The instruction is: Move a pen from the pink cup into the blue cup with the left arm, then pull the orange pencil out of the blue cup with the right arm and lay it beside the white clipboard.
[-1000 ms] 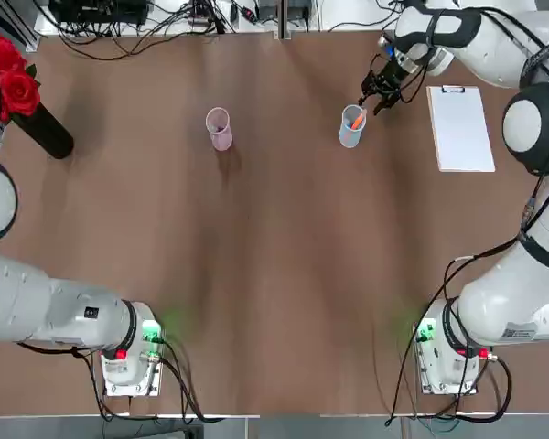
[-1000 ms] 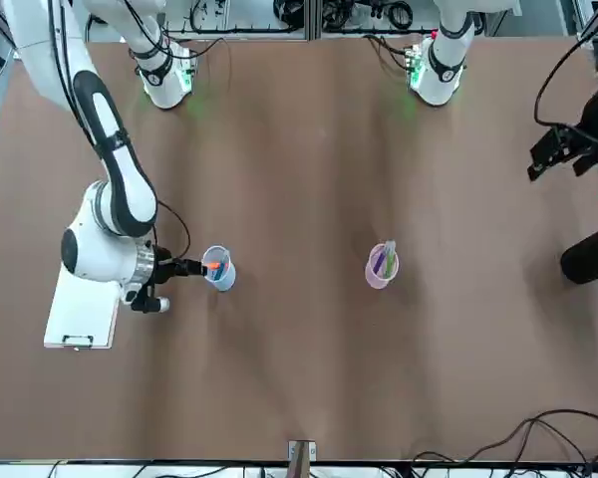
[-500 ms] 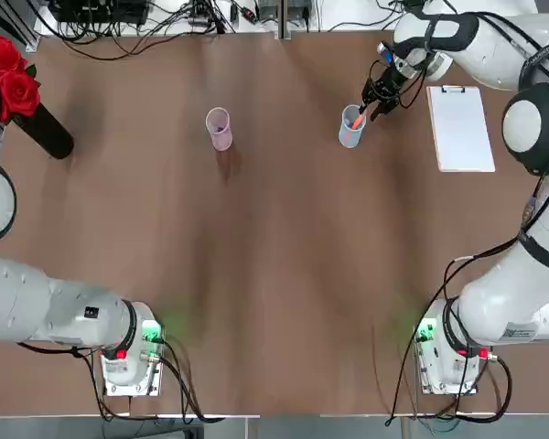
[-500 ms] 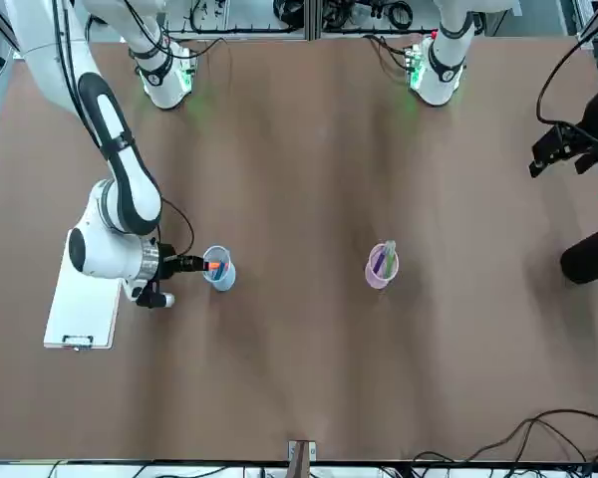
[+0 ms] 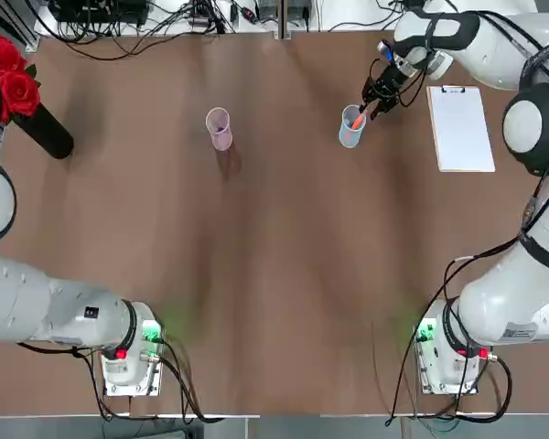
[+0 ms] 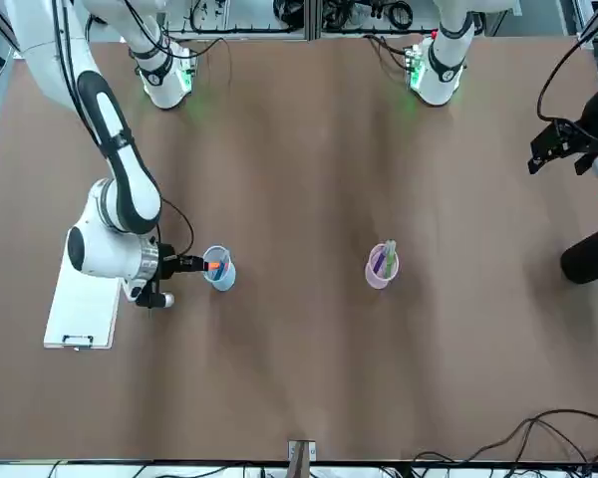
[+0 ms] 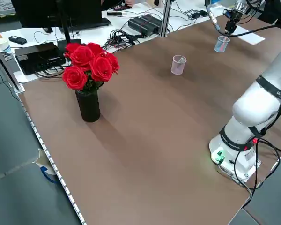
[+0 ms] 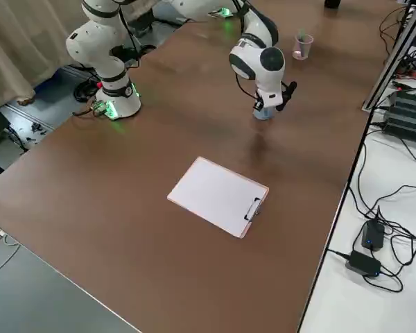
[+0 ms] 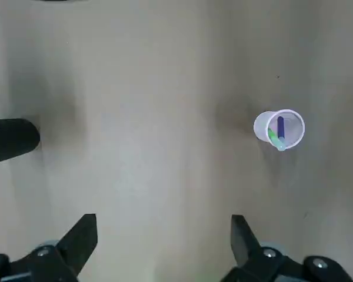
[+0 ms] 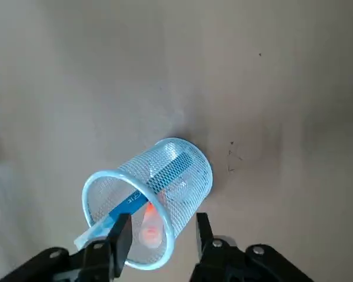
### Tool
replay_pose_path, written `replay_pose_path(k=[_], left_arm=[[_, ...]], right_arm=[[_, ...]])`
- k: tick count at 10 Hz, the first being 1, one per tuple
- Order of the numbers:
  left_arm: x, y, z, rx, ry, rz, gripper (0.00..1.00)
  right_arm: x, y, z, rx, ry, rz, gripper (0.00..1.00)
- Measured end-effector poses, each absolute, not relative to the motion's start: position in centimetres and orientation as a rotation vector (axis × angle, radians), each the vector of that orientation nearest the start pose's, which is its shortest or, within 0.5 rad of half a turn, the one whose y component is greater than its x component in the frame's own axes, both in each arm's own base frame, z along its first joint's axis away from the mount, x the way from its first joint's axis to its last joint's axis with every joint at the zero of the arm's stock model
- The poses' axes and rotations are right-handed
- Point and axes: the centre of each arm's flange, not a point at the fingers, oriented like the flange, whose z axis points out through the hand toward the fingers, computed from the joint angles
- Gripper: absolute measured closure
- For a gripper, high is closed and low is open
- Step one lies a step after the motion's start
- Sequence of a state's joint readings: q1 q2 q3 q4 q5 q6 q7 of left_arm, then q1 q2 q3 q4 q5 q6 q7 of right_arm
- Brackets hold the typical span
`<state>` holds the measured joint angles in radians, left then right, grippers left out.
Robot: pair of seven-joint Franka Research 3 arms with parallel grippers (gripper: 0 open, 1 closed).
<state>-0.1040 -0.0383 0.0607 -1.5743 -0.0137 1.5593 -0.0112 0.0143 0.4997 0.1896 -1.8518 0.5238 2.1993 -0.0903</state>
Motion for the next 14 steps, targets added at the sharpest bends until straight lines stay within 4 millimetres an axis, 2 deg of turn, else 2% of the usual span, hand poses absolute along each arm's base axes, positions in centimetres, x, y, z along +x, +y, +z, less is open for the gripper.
replay_pose_path(k=[5, 14], left_arm=[[54.12, -2.41, 64.28, -3.158, 0.046, -0.036, 0.00], [54.11, -2.40, 64.26, -3.158, 0.042, -0.034, 0.00]], right_arm=[[61.39, 14.46, 25.11, -2.650, 0.078, 0.238, 0.65], [61.50, 14.71, 25.90, -2.651, 0.070, 0.217, 0.78]])
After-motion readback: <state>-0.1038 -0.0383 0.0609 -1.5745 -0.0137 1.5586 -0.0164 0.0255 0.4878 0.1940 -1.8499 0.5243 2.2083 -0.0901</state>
